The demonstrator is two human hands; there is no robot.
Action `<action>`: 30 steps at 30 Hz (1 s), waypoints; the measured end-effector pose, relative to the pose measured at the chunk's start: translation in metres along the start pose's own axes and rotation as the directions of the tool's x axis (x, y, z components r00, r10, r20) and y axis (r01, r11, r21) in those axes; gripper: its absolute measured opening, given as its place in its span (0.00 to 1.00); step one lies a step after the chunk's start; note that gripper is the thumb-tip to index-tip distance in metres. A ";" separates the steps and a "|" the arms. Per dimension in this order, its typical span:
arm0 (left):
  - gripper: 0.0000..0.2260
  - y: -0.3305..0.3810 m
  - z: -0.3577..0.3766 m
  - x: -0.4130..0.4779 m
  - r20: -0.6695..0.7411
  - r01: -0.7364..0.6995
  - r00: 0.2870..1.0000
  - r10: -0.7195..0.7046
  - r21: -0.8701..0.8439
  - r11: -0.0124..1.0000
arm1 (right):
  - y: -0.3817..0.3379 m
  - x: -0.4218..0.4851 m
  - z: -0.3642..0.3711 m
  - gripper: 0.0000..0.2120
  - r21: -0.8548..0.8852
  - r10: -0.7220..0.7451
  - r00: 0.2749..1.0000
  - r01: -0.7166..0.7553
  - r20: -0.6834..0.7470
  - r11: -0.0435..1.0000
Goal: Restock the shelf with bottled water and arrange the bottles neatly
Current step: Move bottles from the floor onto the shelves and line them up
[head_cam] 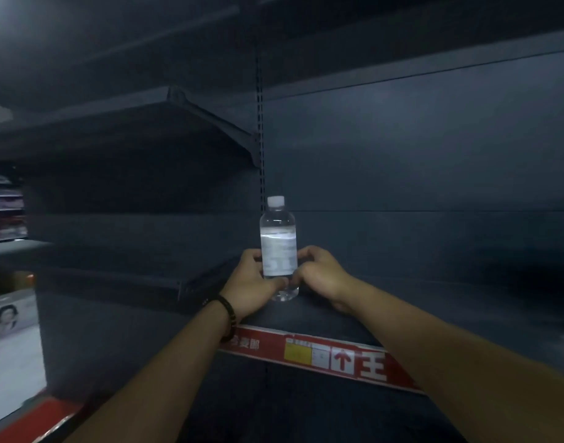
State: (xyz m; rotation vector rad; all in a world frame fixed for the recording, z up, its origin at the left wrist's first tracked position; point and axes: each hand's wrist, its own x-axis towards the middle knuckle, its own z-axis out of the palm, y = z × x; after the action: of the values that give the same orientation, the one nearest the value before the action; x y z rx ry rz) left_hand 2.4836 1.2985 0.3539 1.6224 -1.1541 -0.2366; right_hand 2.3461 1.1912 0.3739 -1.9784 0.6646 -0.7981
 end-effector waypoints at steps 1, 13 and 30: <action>0.34 0.003 0.001 -0.001 0.020 0.013 1.000 -0.012 -0.052 0.999 | 0.001 -0.005 -0.004 0.18 -0.011 -0.023 0.999 0.023 -0.026 1.000; 0.26 0.054 0.068 -0.007 0.284 -0.020 0.957 0.067 -0.166 0.986 | 0.029 -0.101 -0.086 0.20 -0.238 -0.230 0.968 0.200 -0.104 0.951; 0.18 0.148 0.221 -0.072 0.451 -0.159 0.852 0.267 -0.262 0.952 | 0.048 -0.266 -0.198 0.41 -0.669 -0.205 0.960 0.024 -0.193 0.742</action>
State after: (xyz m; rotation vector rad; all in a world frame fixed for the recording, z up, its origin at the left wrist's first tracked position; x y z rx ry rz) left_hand 2.2200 1.2201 0.3604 1.2576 -1.6178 -0.6278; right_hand 2.0183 1.2528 0.3393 -2.6066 1.1063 -0.9973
